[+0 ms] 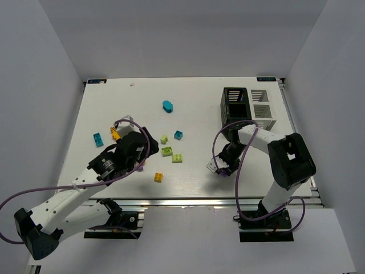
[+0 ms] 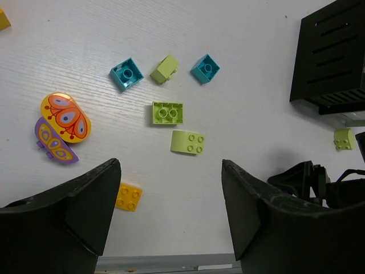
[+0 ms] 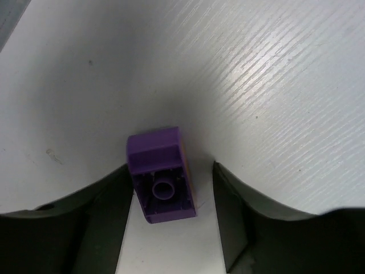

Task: Sort the legos into containers by color

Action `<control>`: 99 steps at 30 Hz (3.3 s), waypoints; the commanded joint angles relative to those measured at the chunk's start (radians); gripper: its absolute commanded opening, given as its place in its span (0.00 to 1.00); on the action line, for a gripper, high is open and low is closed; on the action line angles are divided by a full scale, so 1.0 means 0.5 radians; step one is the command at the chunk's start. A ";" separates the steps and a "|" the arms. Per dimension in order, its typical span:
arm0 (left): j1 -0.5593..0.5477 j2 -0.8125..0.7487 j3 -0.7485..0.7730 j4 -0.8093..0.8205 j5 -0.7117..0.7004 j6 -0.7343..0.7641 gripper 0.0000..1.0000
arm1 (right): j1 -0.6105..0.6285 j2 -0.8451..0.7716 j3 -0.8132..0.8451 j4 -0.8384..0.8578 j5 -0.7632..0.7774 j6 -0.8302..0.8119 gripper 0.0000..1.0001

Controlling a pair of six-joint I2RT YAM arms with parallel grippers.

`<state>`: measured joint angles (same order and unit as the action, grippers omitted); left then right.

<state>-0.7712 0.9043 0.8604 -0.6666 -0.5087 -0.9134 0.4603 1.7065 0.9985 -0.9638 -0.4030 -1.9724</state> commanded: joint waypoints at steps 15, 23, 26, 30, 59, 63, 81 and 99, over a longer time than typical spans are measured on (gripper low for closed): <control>0.033 -0.192 -0.156 0.011 -0.133 -0.305 0.75 | -0.123 -0.179 0.570 0.068 -0.439 1.047 0.00; 0.057 -0.256 -0.236 0.054 -0.130 -0.385 0.59 | -0.616 -0.124 1.037 0.749 -0.424 2.853 0.00; 0.076 -0.232 -0.211 0.057 -0.127 -0.345 0.59 | -0.791 -0.139 1.001 1.065 -0.275 3.162 0.00; 0.097 -0.186 -0.165 0.066 -0.096 -0.299 0.61 | -0.899 -0.146 0.927 1.405 0.094 3.511 0.00; 0.125 -0.075 -0.178 0.158 0.014 -0.287 0.67 | -1.095 0.505 1.308 1.765 0.340 3.457 0.50; 0.143 -0.069 -0.184 0.180 0.036 -0.299 0.67 | -1.098 0.502 1.255 1.771 0.321 3.454 0.59; 0.490 0.057 -0.196 -0.123 0.256 -0.453 0.10 | -0.927 0.033 1.093 0.818 -1.262 2.378 0.23; 0.809 0.655 -0.169 -0.198 0.594 -0.149 0.78 | -0.387 -0.367 0.368 1.151 -0.933 2.767 0.89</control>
<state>-0.3717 1.2034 0.7429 -0.7563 -0.2169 -1.0374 0.2638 1.5398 1.1805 -0.4328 -0.8627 -0.6250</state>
